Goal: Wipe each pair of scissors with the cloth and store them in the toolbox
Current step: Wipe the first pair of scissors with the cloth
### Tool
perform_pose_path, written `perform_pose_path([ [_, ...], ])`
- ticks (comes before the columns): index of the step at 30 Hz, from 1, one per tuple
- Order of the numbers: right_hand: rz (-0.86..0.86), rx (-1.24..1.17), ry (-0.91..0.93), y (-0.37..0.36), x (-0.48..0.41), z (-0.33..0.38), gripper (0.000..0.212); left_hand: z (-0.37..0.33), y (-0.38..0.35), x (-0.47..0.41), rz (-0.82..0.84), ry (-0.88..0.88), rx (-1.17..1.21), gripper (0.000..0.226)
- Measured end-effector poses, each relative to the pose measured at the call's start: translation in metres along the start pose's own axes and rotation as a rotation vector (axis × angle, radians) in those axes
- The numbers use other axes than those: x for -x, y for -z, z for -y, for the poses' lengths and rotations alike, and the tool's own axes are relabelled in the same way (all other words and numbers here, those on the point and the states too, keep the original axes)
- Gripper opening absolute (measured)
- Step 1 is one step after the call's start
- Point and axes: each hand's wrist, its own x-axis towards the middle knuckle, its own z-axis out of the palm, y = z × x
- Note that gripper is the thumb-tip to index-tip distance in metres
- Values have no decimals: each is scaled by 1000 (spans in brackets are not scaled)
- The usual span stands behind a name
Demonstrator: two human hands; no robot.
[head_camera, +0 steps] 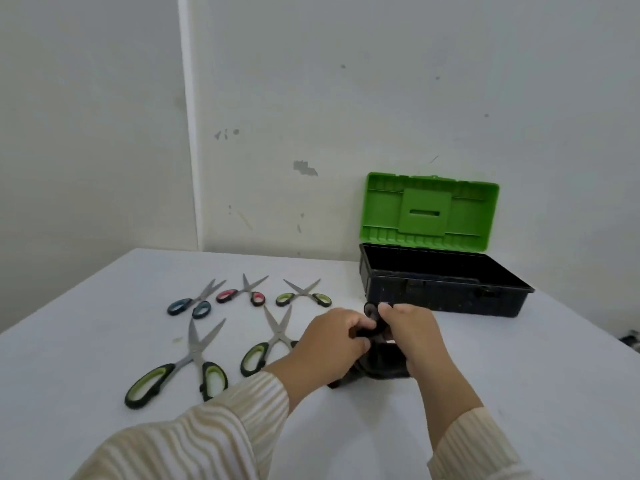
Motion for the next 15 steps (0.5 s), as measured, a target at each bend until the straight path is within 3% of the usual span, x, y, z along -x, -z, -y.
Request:
perform_pose_path([
  [3, 34, 734, 265, 10, -9, -9, 26, 20, 5, 1, 65, 96, -35, 25],
  [5, -2, 951, 393, 17, -14, -5, 24, 40, 14, -5, -44, 186, -165, 27],
  [7, -95, 907, 471, 20, -15, 3, 26, 64, 24, -11, -148, 322, -343, 32],
  [9, -181, 547, 417, 12, -14, 9, 31, 84, 33, -14, -103, 461, -556, 34],
  [12, -39, 3, 177, -10, -20, 9, 24, 104, 38, -17, 23, 508, -657, 18],
  [14, 96, -97, 54, -26, -24, -1, 7, 111, 37, -22, 44, 499, -666, 16],
  [15, 142, -84, 12, -34, -25, -6, 10, 113, 37, -25, 46, 497, -653, 20],
])
